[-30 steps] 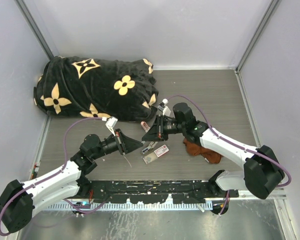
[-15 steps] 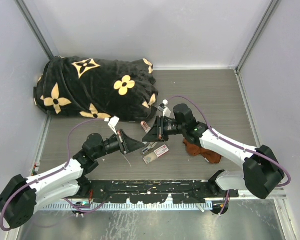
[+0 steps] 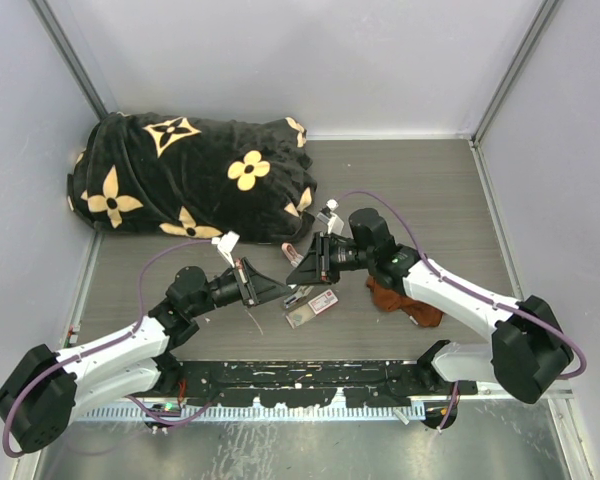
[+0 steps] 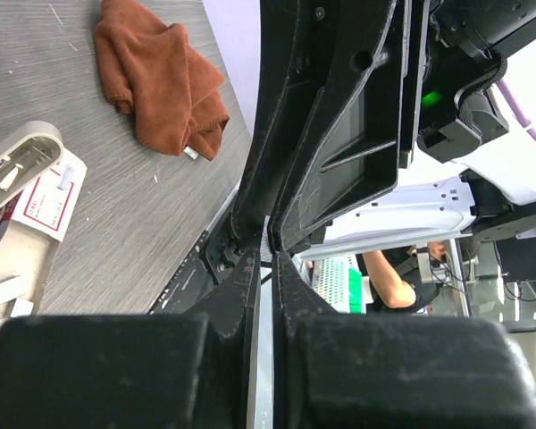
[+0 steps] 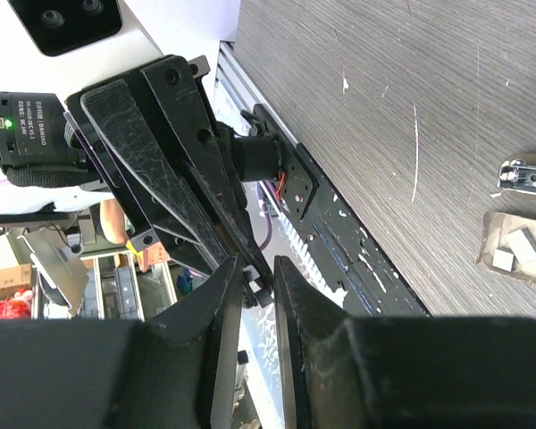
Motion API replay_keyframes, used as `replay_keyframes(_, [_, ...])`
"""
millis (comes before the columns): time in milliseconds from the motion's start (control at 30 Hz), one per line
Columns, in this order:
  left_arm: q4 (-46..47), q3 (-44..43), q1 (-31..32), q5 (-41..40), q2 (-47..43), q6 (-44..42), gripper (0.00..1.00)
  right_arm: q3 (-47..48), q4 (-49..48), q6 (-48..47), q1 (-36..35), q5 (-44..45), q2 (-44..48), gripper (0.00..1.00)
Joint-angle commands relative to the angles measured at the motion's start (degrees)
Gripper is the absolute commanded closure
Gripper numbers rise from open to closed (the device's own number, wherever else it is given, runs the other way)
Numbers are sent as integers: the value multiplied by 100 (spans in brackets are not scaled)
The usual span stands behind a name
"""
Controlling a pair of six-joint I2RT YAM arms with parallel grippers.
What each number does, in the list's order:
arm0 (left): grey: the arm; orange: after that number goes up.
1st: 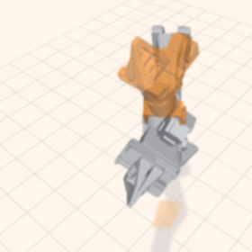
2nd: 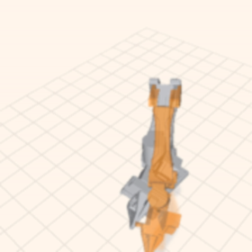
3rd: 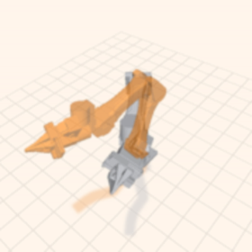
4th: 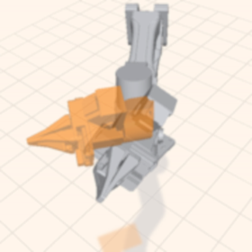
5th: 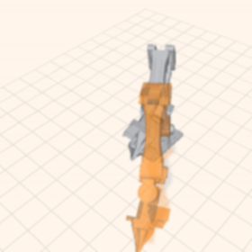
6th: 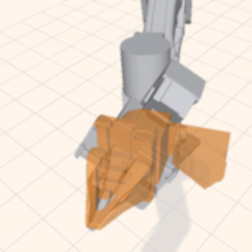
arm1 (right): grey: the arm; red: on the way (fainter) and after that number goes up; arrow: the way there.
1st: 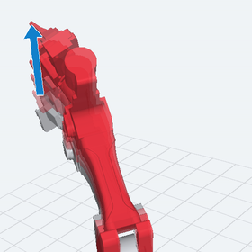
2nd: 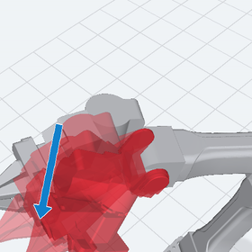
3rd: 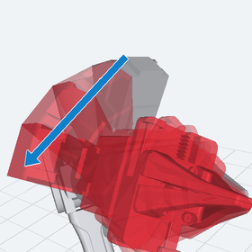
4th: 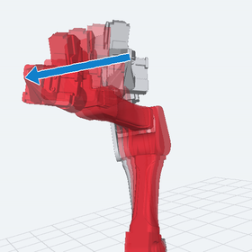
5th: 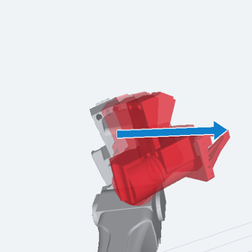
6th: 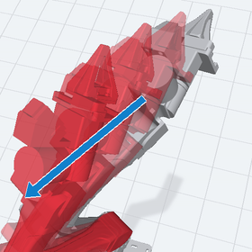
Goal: Load the staples into the stapler
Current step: Adjust the staple.
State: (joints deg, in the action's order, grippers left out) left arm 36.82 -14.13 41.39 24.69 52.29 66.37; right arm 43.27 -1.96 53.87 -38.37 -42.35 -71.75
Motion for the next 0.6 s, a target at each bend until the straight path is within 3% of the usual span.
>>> replay_keyframes(0, [502, -222, 1, 7, -34, 143, 100, 99, 182, -242, 93, -98, 257, 73])
replay_keyframes(567, [387, -351, -7, 167, 60, 183, 100, 121, 303, -438, 322, -253, 402, 74])
